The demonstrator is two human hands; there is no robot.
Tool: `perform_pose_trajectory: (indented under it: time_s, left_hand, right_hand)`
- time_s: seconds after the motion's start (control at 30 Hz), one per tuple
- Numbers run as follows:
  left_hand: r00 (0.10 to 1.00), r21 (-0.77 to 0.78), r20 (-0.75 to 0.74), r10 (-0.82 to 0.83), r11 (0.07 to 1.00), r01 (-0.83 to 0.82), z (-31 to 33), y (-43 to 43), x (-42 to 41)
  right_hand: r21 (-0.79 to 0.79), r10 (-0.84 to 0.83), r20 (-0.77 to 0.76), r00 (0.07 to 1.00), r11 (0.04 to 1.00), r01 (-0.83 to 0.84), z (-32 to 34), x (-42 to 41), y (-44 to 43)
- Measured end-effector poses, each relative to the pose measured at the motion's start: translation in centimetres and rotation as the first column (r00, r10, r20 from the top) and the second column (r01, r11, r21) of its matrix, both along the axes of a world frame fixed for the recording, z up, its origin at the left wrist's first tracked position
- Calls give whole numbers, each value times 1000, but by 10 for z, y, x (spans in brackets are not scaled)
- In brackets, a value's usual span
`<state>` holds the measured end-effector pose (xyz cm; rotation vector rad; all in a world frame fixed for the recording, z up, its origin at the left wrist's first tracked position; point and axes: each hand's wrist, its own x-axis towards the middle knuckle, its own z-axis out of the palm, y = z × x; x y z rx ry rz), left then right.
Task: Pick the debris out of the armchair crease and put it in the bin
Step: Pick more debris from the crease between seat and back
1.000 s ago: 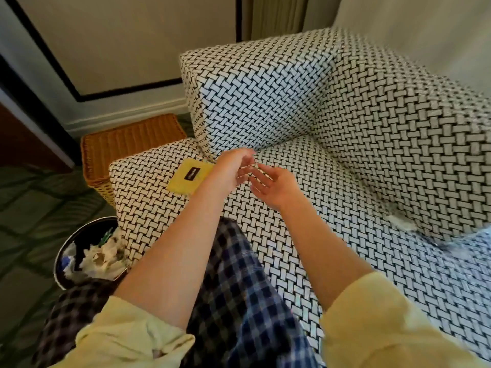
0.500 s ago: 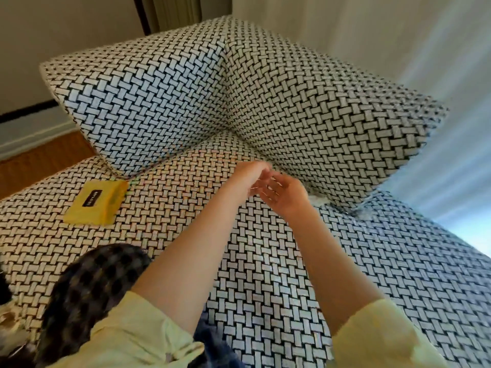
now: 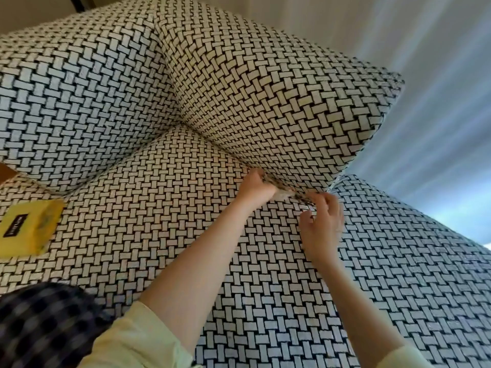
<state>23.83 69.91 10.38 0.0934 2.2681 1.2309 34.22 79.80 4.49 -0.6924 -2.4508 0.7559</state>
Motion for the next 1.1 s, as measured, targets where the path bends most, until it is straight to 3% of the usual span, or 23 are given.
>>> perform_pose_trajectory:
  time_s: [0.1, 0.23, 0.43, 0.57, 0.83, 1.1]
  left_hand:
    - [980, -98, -137, -144, 987, 131, -15, 15, 0]
    - [855, -439, -299, -423, 857, 270, -41, 23, -1]
    - [792, -551, -448, -415, 826, 121, -62, 31, -13]
    - [831, -637, -358, -426, 762, 116, -59, 40, -24]
    - [896, -564, -356, -266, 825, 21, -57, 46, -20]
    - [898, -454, -383, -218, 891, 23, -59, 50, -15]
  right_hand:
    - [-11, -188, 116, 975, 982, 191, -6, 5, 17]
    - [-3, -227, 342, 912, 970, 243, -8, -10, 40]
    - [83, -151, 426, 892, 988, 128, -17, -17, 49]
    - [81, -121, 372, 920, 992, 97, -23, -19, 51]
    - [2, -192, 143, 971, 981, 194, -17, -14, 43]
    - [41, -189, 139, 972, 982, 185, -19, -14, 42]
